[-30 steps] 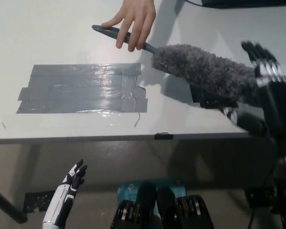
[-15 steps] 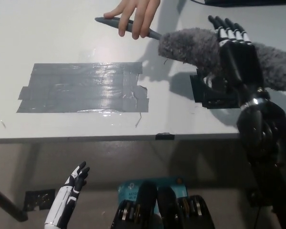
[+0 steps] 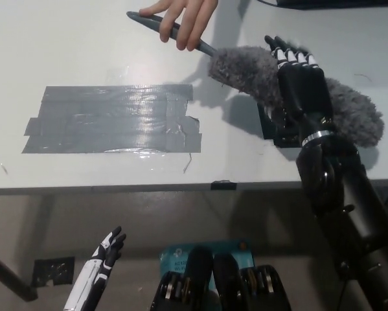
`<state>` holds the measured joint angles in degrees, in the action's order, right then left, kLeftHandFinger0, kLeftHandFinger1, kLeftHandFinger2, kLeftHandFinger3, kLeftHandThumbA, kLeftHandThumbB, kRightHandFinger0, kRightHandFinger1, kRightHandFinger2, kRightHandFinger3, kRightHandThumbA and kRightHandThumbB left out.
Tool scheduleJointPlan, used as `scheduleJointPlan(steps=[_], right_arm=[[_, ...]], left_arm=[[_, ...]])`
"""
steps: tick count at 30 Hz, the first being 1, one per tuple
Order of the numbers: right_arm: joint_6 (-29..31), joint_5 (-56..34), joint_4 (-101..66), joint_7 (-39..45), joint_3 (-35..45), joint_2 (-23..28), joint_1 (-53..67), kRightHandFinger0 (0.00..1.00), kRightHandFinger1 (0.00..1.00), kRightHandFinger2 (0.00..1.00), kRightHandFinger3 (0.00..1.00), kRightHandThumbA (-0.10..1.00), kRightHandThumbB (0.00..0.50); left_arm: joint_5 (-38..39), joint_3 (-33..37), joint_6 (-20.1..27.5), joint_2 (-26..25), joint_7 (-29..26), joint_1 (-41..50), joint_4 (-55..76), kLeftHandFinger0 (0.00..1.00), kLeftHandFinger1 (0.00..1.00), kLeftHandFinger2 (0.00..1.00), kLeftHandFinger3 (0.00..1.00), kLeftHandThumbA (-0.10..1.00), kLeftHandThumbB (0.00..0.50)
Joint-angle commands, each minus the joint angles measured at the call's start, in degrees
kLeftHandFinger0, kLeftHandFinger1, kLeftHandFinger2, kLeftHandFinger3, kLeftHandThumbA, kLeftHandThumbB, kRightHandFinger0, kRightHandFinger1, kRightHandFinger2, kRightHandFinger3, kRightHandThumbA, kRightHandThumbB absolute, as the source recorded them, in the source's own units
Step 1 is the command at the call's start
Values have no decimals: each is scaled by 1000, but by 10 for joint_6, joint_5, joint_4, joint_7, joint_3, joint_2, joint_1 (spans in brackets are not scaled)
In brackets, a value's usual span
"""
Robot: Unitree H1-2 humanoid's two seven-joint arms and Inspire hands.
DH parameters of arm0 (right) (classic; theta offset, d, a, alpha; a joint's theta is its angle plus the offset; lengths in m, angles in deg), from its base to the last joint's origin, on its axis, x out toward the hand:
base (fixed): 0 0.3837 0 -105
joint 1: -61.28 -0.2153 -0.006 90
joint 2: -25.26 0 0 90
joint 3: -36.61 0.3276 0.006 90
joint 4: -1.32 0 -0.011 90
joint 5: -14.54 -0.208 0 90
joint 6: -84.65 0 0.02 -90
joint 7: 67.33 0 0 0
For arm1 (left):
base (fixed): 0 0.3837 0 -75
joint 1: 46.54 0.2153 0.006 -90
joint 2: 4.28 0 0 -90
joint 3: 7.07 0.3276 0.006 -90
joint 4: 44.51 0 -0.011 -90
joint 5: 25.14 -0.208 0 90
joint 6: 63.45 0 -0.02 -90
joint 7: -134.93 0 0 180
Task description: A person hands a grey duster to the robot and the robot grabs it with its right hand and places it on the black marked spot infron tof it on the desk
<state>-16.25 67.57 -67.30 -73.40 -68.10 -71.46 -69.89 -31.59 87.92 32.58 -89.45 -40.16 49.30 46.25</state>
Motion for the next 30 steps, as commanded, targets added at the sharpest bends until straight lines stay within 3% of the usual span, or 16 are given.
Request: scheduleJointPlan(steps=[1, 3, 6, 15, 22, 25, 28, 30], right_arm=[[78, 6, 18, -244, 20, -16, -38, 0, 274, 830, 774, -100, 202], [88, 0, 5, -245, 21, -14, -32, 0, 391, 867, 881, -100, 209], [90, -5, -9, -243, 21, -11, -27, 0, 477, 904, 934, -100, 204], [96, -18, -39, -241, 34, 4, -39, 28, 586, 965, 1000, -100, 148], [112, -19, 30, -262, 34, 32, -77, 0, 538, 940, 994, -100, 159], [118, -24, 77, -265, 28, 40, -91, 0, 489, 929, 897, -100, 203], [127, -40, 116, -263, 26, 42, -98, 0, 481, 931, 861, -100, 204], [135, -45, 154, -264, 21, 42, -106, 0, 435, 896, 767, -100, 224]], left_arm=[[-6, 0, 26, -11, 4, 9, 13, 1000, 1000, 1000, 1000, 1000, 193], [-4, 0, 28, -10, 4, 10, 10, 1000, 1000, 1000, 1000, 1000, 194], [-3, 1, 30, -10, 4, 9, 9, 1000, 1000, 1000, 1000, 1000, 192], [-2, 1, 32, -10, 4, 5, 5, 1000, 1000, 1000, 1000, 1000, 207], [-2, 0, 24, -10, 4, -2, 7, 1000, 1000, 1000, 1000, 1000, 199], [-2, 0, 30, -11, 4, -5, 3, 1000, 1000, 1000, 1000, 1000, 200], [-4, 1, 28, -11, 5, -6, 5, 1000, 1000, 1000, 1000, 1000, 197], [-2, 2, 24, -12, 7, -6, 9, 1000, 1000, 1000, 1000, 1000, 188]])
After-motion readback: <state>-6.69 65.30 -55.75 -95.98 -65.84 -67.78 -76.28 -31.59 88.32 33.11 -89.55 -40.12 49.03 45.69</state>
